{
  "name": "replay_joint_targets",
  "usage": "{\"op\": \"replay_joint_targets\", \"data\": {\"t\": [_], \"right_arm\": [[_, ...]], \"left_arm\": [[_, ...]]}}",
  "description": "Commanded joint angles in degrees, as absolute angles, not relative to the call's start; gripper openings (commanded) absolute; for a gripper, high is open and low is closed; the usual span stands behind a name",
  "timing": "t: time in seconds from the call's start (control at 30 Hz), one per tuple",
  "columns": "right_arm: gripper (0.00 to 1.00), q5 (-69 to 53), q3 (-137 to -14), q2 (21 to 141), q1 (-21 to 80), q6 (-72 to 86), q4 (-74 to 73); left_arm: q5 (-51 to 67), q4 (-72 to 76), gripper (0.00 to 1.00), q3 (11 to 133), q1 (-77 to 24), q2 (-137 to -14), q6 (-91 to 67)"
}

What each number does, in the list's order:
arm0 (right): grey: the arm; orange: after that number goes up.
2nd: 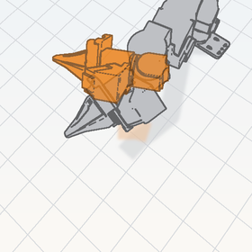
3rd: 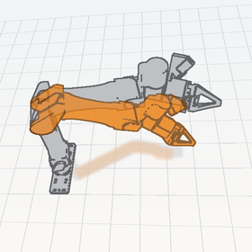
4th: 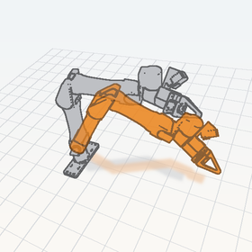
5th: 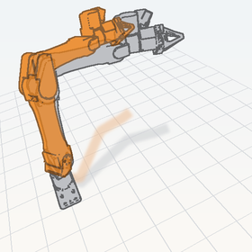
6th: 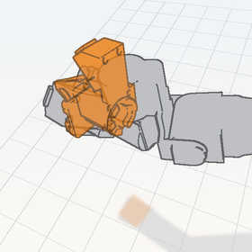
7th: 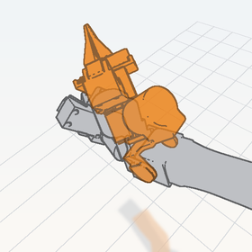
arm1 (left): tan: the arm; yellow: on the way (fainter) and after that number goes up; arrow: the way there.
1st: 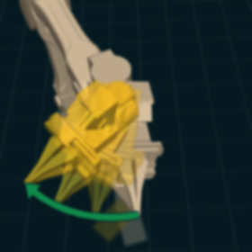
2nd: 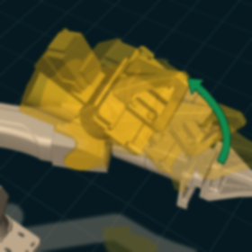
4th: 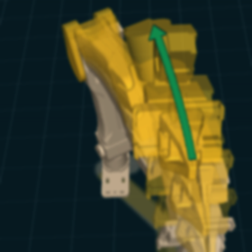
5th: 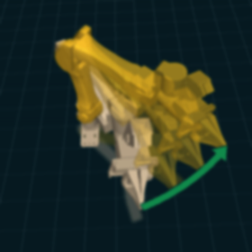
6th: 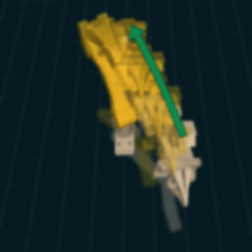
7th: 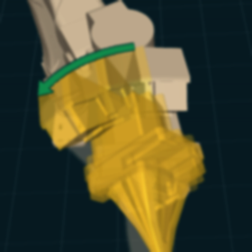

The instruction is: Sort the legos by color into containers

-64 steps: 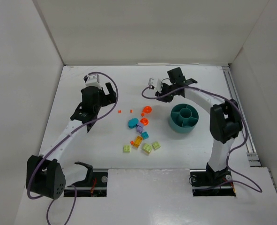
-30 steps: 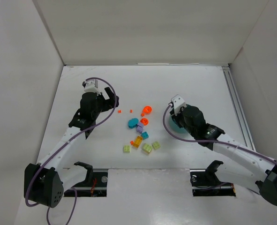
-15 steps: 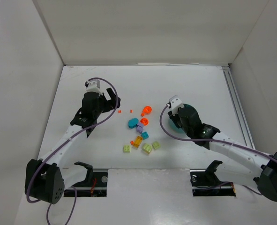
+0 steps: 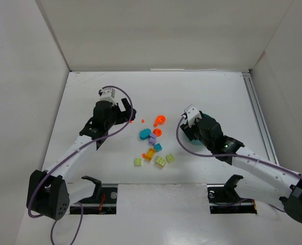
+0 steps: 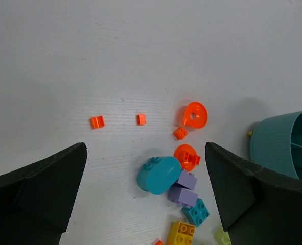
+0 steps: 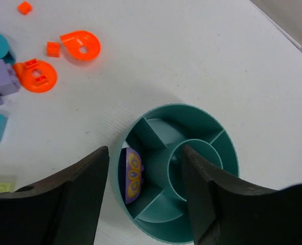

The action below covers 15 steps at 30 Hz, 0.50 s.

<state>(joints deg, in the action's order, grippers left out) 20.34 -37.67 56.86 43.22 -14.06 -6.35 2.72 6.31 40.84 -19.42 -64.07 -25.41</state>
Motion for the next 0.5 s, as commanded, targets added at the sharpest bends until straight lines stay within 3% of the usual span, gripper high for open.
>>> {"op": "replay_joint_targets", "data": {"t": [0.0,0.2,0.47], "right_arm": [[0.65,14.87,-40.25,57.03,44.56,-17.13,-4.04],[0.73,7.83,-45.07,68.95,51.23,-18.89,-2.64],[0.74,0.18,-54.39,88.32,55.28,-20.04,3.52]], "left_arm": [[2.64,5.37,1.0,41.13,-22.75,-63.63,-24.95],[1.58,3.52,1.0,37.62,-23.29,-60.74,-29.43],[-6.77,-3.25,1.0,33.58,-23.29,-55.2,-33.3]]}}
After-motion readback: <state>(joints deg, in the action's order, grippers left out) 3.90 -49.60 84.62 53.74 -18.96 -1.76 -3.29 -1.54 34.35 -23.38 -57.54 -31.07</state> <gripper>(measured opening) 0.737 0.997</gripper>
